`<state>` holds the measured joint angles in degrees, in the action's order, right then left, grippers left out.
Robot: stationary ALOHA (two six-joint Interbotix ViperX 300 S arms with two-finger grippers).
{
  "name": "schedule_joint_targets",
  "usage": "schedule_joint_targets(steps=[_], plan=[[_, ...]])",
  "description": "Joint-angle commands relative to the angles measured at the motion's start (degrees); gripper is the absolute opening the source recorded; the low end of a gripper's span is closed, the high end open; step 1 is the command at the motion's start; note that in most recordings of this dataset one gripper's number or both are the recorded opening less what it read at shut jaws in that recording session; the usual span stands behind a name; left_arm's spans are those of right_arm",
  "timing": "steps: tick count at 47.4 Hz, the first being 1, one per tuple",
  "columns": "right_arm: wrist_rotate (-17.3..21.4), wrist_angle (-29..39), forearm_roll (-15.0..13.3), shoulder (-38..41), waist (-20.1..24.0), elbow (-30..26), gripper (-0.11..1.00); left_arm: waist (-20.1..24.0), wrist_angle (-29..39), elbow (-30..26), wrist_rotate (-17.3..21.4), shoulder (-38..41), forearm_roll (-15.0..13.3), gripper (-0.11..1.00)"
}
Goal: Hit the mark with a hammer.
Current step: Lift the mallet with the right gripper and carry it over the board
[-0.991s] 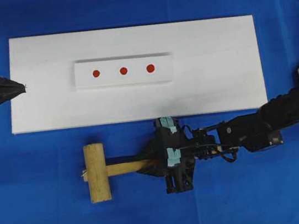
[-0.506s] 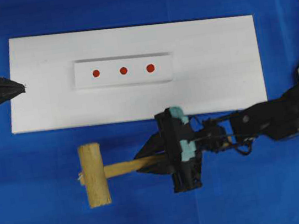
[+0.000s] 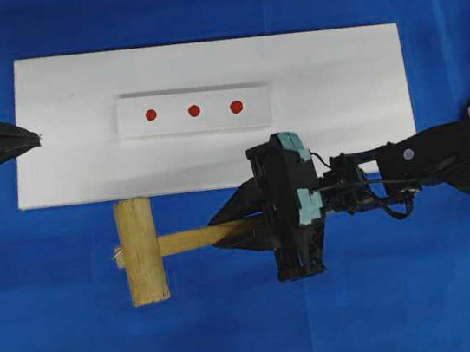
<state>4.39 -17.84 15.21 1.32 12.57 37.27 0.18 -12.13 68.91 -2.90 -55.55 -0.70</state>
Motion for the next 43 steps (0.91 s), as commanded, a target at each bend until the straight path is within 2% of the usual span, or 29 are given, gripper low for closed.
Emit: schedule_joint_targets(steps=[1,6,18,32,38,43], plan=[[-0.2,-0.5,-0.2,-1.8,-2.1,-0.7,0.1,0.2,-0.2,-0.5,-0.1,0.3,0.0,0.0],[-0.7,-0.2,-0.3,-1.8,-4.8,-0.9,0.1,0.2,-0.1,-0.5,-0.1,0.5,0.0,0.0],[-5.4,0.5,-0.4,-2.1,-11.3,-0.9,0.1,0.2,0.2,-0.5,-0.2,0.5,-0.1,0.0],[-6.9,0.7,-0.4,-2.3,-13.6,-1.0,0.1,0.2,0.2,-0.5,-0.5,0.5,-0.1,0.0],[-10.8,0.5,-0.7,-2.4,-14.2,-1.1,0.1,0.2,0.2,-0.5,-1.8,0.5,-0.1,0.0],[-15.7,0.4,-0.8,-2.7,-14.9,-1.3,0.1,0.2,0.2,-0.5,-3.0,0.5,-0.1,0.0]])
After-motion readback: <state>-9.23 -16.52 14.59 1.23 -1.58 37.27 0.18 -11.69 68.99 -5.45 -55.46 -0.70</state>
